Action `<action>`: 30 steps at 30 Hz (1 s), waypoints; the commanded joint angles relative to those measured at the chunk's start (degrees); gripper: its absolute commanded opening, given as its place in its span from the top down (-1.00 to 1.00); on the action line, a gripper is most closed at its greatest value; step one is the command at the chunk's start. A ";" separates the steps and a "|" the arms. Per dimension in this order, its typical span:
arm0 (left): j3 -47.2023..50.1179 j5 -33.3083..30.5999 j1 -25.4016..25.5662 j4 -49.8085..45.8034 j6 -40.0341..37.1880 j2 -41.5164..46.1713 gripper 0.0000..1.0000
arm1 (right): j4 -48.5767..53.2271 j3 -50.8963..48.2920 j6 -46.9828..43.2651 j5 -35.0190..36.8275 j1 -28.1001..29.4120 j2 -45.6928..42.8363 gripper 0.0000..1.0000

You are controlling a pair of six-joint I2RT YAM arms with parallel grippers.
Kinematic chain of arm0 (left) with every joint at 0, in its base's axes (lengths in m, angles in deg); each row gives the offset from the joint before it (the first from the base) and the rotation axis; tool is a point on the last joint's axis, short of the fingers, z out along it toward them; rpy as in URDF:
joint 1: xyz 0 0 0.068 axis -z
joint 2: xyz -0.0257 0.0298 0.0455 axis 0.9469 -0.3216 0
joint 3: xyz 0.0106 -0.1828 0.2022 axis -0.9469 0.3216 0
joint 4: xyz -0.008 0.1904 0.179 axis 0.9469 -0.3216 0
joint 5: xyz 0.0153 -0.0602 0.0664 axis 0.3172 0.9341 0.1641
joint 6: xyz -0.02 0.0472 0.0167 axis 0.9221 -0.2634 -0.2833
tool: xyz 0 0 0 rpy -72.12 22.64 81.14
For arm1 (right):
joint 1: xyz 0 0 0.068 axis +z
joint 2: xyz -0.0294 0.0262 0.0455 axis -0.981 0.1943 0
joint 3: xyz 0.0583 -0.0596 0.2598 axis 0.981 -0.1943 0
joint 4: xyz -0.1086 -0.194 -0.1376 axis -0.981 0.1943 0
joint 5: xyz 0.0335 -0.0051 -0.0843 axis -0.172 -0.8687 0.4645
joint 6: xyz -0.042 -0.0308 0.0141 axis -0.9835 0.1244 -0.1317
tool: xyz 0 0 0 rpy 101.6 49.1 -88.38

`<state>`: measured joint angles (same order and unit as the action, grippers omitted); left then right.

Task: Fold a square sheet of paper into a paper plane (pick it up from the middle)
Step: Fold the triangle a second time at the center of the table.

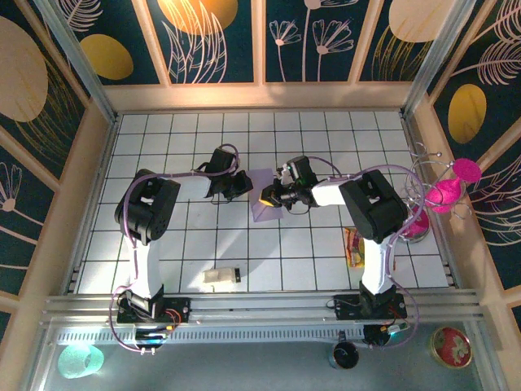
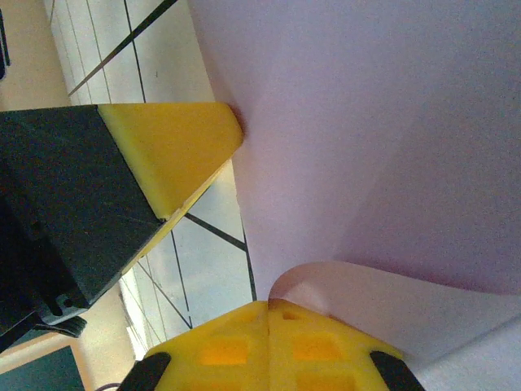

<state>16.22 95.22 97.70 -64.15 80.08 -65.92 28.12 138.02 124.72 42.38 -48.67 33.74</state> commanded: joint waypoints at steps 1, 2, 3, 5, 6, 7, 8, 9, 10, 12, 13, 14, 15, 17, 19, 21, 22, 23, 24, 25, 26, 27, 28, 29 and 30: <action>0.19 -0.12 -0.18 -1.09 -0.07 -1.55 0.78 | -1.45 1.50 0.02 0.22 0.72 1.38 1.00; 0.19 -0.11 -0.17 -1.07 -0.07 -1.51 0.78 | -1.54 1.50 0.18 0.22 0.71 1.40 1.00; 0.19 -0.11 -0.10 -1.03 -0.07 -1.45 0.78 | -1.81 1.37 0.17 0.14 0.72 1.46 1.00; 0.15 -0.11 -0.17 -1.03 -0.07 -1.44 0.78 | -3.03 1.00 0.45 -0.29 0.72 1.37 1.00; 0.16 -0.12 -0.14 -1.03 -0.07 -1.50 0.78 | -3.49 0.89 0.63 -0.52 0.72 1.36 1.00; 0.19 -0.11 -0.18 -0.94 0.01 -1.47 0.78 | -3.63 0.85 0.75 -0.65 0.72 1.38 1.00; 0.19 -0.14 -0.18 -0.85 0.06 -1.49 0.78 | -3.60 0.81 0.76 -0.66 0.72 1.55 1.00; 0.19 -0.04 -0.20 -0.85 0.17 -1.44 0.78 | -3.50 0.88 0.67 -0.66 0.72 1.68 1.00; 0.19 -0.03 -0.18 -0.77 0.10 -1.50 0.78 | -3.38 0.96 0.52 -0.66 0.72 1.82 1.00; 0.19 0.02 -0.21 -0.83 0.11 -1.50 0.78 | -3.04 1.14 0.33 -0.66 0.75 2.05 1.00; 0.19 0.13 -0.14 -0.76 0.06 -1.59 0.78 | -2.72 1.23 0.22 -0.53 0.83 2.13 1.00; 0.19 0.14 -0.14 -0.76 0.11 -1.44 0.78 | -2.13 1.39 -0.01 -0.27 0.80 2.32 1.00; 0.19 0.10 -0.18 -0.76 0.11 -1.46 0.78 | -1.66 1.57 -0.32 -0.07 0.81 2.38 1.00; 0.19 0.14 -0.17 -0.76 0.06 -1.50 0.78 | -1.12 1.62 -0.66 0.22 0.81 2.39 1.00; 0.19 0.15 -0.16 -0.74 0.11 -1.46 0.78 | -0.99 1.59 -0.82 0.14 0.85 2.48 1.00; 0.19 0.15 -0.18 -0.67 0.19 -1.43 0.78 | -1.18 1.42 -0.78 -0.02 0.81 2.54 1.00; 0.19 0.15 -0.20 -0.69 0.21 -1.52 0.78 | -1.30 1.44 -0.80 -0.04 0.81 2.51 1.00; 0.19 0.15 -0.18 -0.67 0.19 -1.54 0.78 | -1.42 1.41 -0.81 -0.04 0.81 2.61 1.00; 0.28 0.11 -0.18 -0.62 0.19 -1.44 0.78 | -1.62 1.33 -0.77 -0.04 0.81 2.48 1.00; 0.28 0.10 -0.18 -0.67 0.19 -1.62 0.78 | -1.85 1.32 -0.69 -0.13 0.81 2.48 1.00; 0.28 0.20 -0.18 -0.74 0.19 -1.58 0.78 | -2.10 1.32 -0.75 -0.19 0.81 2.51 1.00; 0.28 0.15 -0.18 -0.68 0.19 -1.59 0.78 | -2.44 1.24 -0.66 -0.35 0.81 2.44 1.00; 0.28 0.24 -0.18 -0.67 0.25 -1.59 0.78 | -2.77 1.24 -0.52 -0.46 0.81 2.41 1.00; 0.19 0.24 -0.18 -0.68 0.28 -1.59 0.78 | -2.78 1.24 -0.42 -0.40 0.81 2.47 1.00; 0.28 0.24 -0.18 -0.63 0.30 -1.50 0.78 | -2.77 1.30 -0.50 -0.39 0.81 2.56 1.00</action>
<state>16.22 95.31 97.70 -64.13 80.10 -65.94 26.41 138.26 124.52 42.36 -48.36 35.22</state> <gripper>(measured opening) 0.109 0.046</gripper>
